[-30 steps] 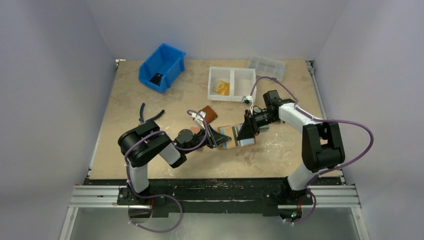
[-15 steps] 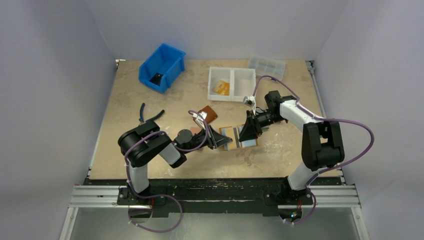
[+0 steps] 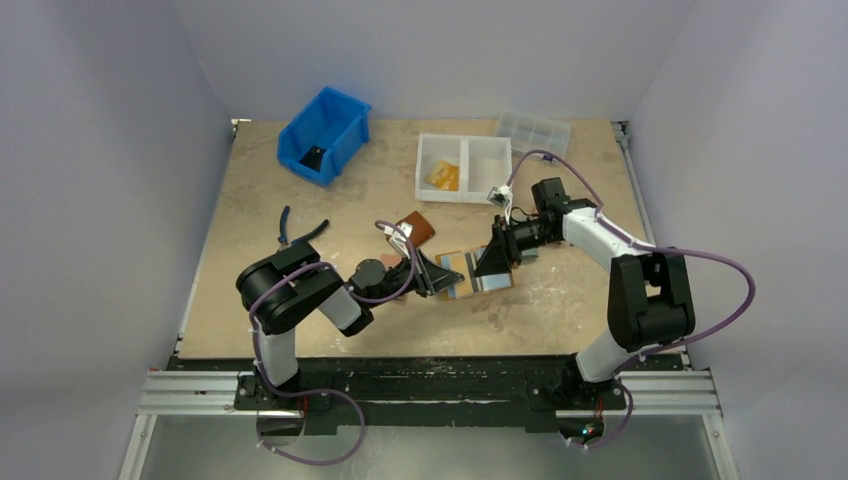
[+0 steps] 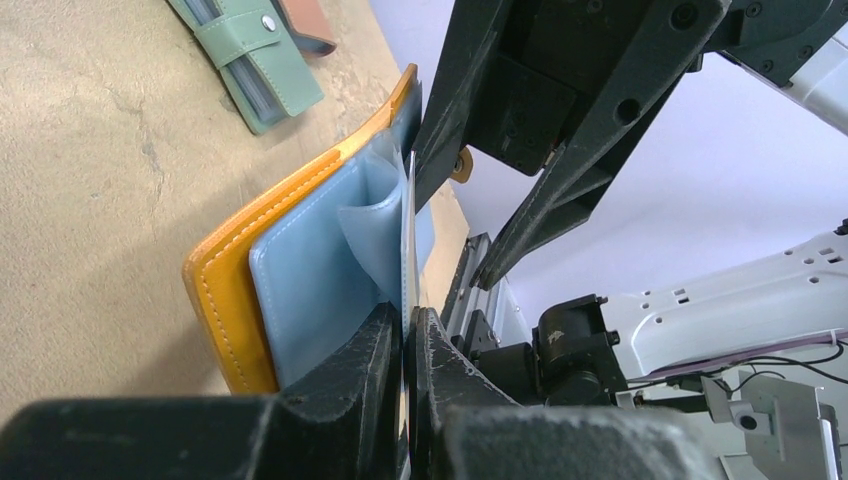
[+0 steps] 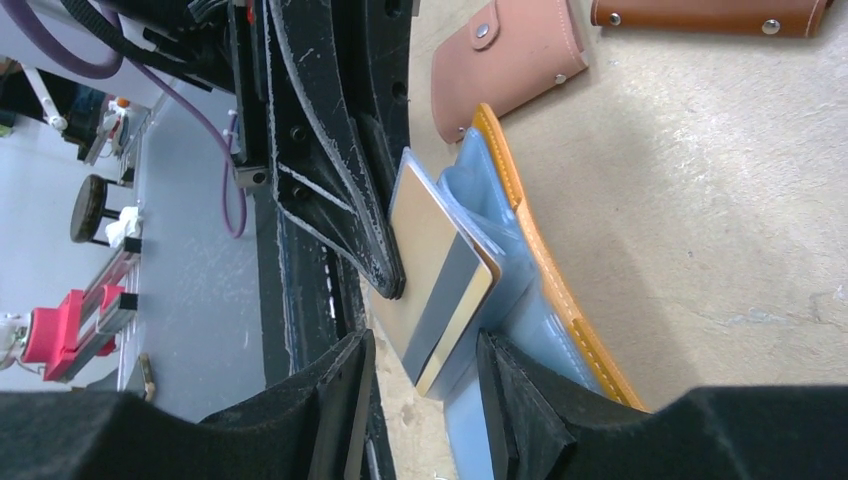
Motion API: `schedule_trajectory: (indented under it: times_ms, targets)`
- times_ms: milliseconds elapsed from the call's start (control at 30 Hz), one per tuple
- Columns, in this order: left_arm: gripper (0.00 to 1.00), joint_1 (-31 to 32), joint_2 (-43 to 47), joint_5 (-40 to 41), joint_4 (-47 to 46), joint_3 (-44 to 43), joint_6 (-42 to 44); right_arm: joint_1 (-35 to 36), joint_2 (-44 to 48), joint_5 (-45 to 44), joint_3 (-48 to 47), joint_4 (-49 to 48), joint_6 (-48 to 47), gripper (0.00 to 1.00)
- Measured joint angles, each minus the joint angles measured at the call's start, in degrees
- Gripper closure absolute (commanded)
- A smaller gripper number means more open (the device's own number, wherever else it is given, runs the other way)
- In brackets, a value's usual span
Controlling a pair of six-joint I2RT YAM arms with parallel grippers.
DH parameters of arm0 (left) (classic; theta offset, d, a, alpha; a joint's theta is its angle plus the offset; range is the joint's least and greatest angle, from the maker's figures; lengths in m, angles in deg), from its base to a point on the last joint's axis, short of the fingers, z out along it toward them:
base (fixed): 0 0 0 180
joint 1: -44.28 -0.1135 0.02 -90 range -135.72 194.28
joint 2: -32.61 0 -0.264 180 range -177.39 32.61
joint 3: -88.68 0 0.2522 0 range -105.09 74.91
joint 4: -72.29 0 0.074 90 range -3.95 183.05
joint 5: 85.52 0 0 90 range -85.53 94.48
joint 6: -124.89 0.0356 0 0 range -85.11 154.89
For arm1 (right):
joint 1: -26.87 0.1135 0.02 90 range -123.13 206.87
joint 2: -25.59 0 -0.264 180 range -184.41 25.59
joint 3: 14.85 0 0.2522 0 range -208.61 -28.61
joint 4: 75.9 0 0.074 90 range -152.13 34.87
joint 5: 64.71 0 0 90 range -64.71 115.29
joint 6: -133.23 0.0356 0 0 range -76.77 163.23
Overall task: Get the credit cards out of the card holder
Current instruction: Remove the credit card from the card holder.
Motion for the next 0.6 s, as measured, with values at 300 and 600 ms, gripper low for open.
schedule_trajectory:
  times_ms: [300, 600]
  targets:
    - [1.0, 0.7, 0.0, 0.3, 0.0, -0.1, 0.0, -0.2, -0.2, 1.4, 0.0, 0.7, -0.9, 0.59]
    - [0.94, 1.1, 0.0, 0.1, 0.0, -0.5, 0.0, -1.1, -1.3, 1.3, 0.0, 0.9, -2.8, 0.99]
